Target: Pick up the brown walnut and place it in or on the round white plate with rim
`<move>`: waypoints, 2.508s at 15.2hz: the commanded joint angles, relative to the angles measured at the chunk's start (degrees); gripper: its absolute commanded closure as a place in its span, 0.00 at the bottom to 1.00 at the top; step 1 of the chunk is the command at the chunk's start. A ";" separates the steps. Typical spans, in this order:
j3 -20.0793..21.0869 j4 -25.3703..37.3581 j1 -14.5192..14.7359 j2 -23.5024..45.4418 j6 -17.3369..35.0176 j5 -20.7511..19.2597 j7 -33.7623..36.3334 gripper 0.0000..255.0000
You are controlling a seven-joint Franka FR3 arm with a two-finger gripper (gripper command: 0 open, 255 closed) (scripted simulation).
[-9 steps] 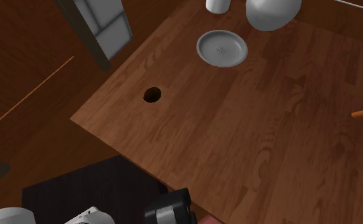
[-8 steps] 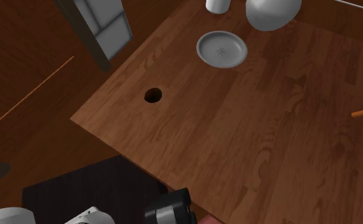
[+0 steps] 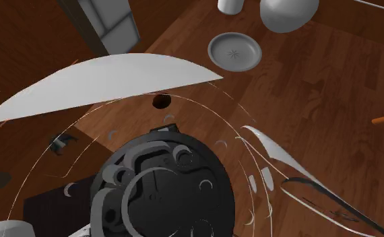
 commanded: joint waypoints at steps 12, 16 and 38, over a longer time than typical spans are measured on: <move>13.19 -1.54 5.56 10.08 11.60 10.86 14.67 0.00; 17.36 0.10 6.67 15.21 15.64 12.92 19.03 0.00; 22.90 -1.14 7.46 23.56 25.87 13.89 23.86 1.00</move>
